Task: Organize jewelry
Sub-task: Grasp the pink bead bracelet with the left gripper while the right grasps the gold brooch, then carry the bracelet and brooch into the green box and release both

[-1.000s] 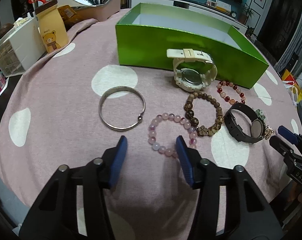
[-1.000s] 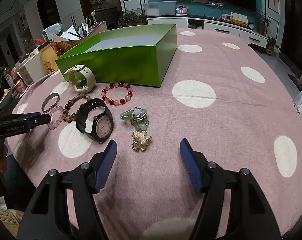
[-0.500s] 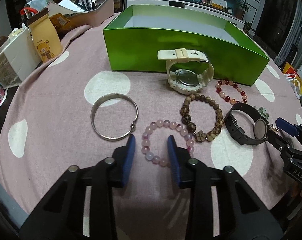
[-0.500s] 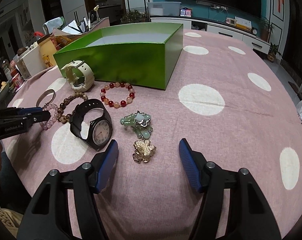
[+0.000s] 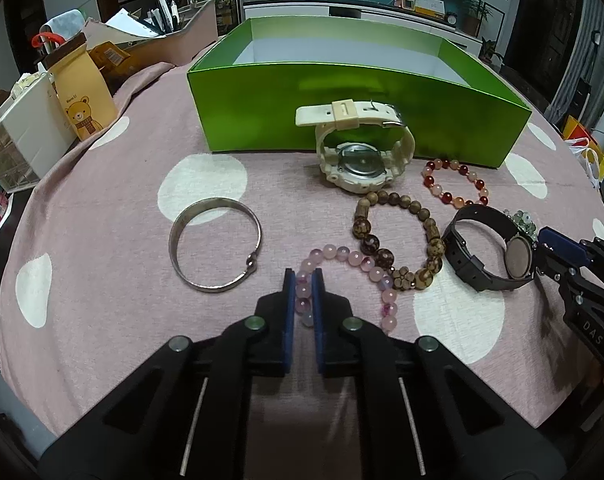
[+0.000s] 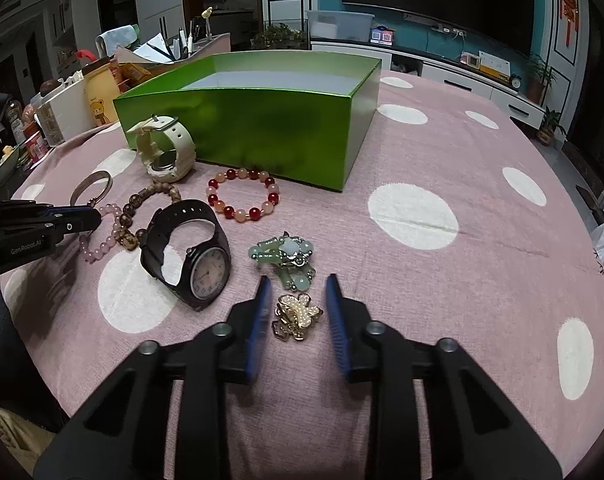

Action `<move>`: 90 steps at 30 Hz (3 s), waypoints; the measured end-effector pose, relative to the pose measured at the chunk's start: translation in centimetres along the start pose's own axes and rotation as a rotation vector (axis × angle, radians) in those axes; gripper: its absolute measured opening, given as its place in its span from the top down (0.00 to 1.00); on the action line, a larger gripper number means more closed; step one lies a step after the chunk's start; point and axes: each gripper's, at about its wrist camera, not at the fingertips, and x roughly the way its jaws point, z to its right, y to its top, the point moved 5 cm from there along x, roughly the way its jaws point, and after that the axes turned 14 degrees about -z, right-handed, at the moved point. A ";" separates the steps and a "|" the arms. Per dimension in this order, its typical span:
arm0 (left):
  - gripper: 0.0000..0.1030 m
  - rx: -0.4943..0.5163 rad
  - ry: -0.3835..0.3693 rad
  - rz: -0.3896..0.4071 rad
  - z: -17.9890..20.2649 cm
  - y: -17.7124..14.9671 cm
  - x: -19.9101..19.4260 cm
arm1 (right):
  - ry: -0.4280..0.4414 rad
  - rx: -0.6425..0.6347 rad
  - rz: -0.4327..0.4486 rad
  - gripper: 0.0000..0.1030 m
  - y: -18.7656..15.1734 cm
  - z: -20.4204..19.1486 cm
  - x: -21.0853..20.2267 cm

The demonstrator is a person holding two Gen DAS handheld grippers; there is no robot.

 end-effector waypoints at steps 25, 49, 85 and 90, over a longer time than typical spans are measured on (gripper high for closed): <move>0.93 0.009 -0.091 0.086 0.5 1.2 -4.7 | 0.062 0.068 0.097 0.79 1.0 0.9 -4.1; 0.93 0.008 -0.107 0.233 -1.3 10.0 -10.4 | 0.129 0.024 0.256 0.78 9.6 0.3 -7.8; 0.70 -0.013 -0.092 0.092 0.0 20.3 -1.3 | 0.149 0.138 0.165 0.64 17.4 3.5 -0.2; 0.54 -0.022 -0.087 0.117 -0.7 19.3 -2.8 | 0.147 0.175 0.184 0.63 15.7 5.0 -2.1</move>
